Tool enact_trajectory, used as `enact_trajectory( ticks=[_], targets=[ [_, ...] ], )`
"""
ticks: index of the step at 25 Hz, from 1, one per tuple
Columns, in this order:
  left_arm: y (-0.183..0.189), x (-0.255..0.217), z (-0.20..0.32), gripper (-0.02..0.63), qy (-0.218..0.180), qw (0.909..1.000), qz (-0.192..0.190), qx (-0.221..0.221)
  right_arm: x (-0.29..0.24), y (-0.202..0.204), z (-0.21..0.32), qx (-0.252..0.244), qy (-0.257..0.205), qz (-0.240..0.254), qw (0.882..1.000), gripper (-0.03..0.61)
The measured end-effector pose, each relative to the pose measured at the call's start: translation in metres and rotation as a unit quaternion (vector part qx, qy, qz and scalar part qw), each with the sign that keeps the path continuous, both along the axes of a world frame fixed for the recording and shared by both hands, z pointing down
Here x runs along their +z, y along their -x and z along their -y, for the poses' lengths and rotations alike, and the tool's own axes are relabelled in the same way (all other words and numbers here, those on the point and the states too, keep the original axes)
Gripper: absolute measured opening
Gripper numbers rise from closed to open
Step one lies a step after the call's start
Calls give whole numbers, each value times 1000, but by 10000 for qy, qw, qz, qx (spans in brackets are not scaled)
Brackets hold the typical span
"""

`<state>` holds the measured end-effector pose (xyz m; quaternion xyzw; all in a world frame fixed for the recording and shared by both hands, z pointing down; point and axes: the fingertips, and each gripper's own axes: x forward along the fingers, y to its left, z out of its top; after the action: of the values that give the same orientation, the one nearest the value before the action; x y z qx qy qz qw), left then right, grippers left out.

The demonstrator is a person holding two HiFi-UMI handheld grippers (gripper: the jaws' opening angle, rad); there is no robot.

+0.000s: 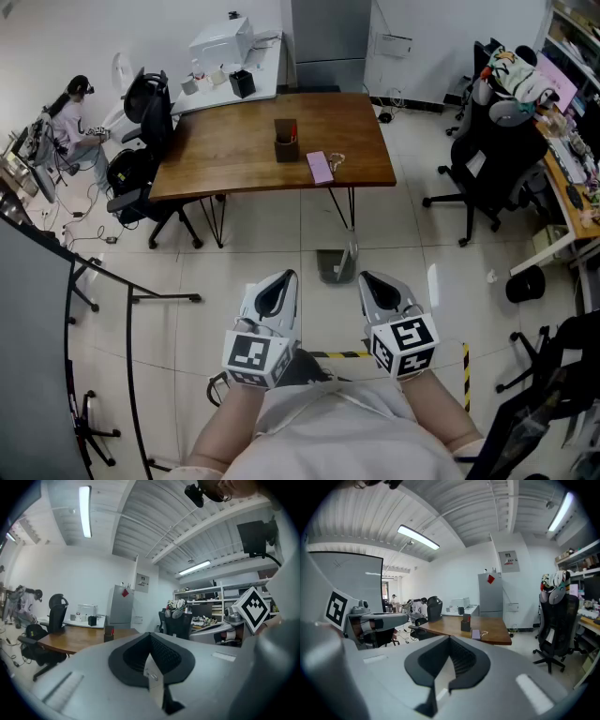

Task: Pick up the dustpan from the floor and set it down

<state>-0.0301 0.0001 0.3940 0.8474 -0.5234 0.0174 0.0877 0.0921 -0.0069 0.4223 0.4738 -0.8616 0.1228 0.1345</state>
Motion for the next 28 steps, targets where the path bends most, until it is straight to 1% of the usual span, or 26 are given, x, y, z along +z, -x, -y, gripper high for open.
enact_trajectory(
  ticks=[3,6,16,19,20,22,24,25,26,27,28],
  targets=[
    [8,7,19,15,23,10000,-7,-32,6,3,18,24,26,-3,10000,2],
    [17,20,40,15,143,9999,-48,-23,19,5,38,128,138,-30,9998,2],
    [53,44,147,15,386,9987,-194,263,54,22,138,761,593,-288,9949,2],
    [61,45,175,15,414,9985,-162,309,70,24,162,937,786,-385,9917,2],
    [63,47,181,15,445,9984,-150,315,78,23,168,971,894,-418,9904,11],
    [61,51,190,15,531,9979,-125,347,96,19,176,990,1173,-515,9868,93],
    [57,56,196,15,621,9973,-102,373,119,13,183,955,1474,-746,9816,171],
    [54,58,199,15,653,9971,-105,371,134,10,187,918,1653,-898,9778,209],
    [51,59,201,15,677,9970,-120,362,151,7,190,874,1867,-1034,9730,230],
    [48,60,203,15,698,9968,-133,355,169,3,194,832,2116,-1131,9672,266],
    [45,61,204,15,720,9967,-135,355,189,0,197,804,2389,-1178,9605,286]
  ],
)
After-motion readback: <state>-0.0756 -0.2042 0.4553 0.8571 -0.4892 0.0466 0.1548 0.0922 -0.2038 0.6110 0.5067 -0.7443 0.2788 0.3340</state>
